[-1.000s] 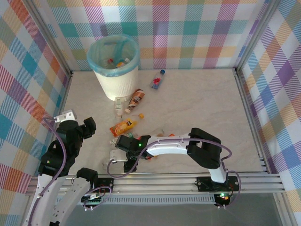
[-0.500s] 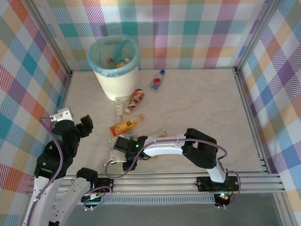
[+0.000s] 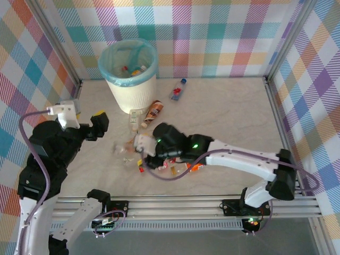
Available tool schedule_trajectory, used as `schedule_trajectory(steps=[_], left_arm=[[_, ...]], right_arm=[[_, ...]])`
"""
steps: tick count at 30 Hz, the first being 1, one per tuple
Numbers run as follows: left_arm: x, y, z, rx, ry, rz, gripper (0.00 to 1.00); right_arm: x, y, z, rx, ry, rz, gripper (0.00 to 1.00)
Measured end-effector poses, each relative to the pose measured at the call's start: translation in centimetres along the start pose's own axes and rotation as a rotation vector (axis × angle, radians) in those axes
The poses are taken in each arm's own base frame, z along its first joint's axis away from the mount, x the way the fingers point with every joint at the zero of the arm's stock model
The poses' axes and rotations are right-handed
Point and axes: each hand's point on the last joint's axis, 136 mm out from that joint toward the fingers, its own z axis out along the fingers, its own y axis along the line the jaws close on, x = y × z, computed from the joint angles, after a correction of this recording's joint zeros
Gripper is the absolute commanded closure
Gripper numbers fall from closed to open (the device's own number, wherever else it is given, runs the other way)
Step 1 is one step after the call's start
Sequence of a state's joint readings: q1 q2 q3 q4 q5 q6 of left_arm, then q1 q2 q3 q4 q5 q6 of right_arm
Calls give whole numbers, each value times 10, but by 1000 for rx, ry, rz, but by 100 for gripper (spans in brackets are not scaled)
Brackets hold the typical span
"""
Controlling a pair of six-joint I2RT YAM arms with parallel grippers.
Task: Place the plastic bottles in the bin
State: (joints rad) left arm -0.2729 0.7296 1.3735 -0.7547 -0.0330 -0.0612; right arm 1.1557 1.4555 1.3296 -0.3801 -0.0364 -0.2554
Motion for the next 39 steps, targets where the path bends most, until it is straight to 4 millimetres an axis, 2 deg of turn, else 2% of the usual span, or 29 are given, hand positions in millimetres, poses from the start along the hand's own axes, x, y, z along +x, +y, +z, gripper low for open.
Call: schedule_trajectory(steps=[4,6,10,17,20,26,34,37,39], left_arm=[[-12,-46,17,249,16,-70,2],[-11,-64,28,356,46,-127,1],[-9,-90,44,513,92,-233,2],[4,-120,49,662,199,-322,6],[10,-128,48,695,238,-325,7],[26,-134,47,721,312,-317,16],[32,-142,43,760,339,-289,41],[29,-141,45,749,333,-288,51],[25,-138,48,721,323,-284,50]], right_arm=[[-3,-49,-41,116,-73,111,42],[-7,-61,-55,148,-104,131,42],[-20,-62,-70,151,-164,131,42],[-30,-54,-73,98,-195,142,41],[-37,-53,-75,83,-214,154,41],[-44,-51,-77,66,-242,184,41],[-47,-52,-71,52,-239,210,34],[-49,-54,-71,60,-241,208,23],[-50,-60,-72,91,-245,217,10]])
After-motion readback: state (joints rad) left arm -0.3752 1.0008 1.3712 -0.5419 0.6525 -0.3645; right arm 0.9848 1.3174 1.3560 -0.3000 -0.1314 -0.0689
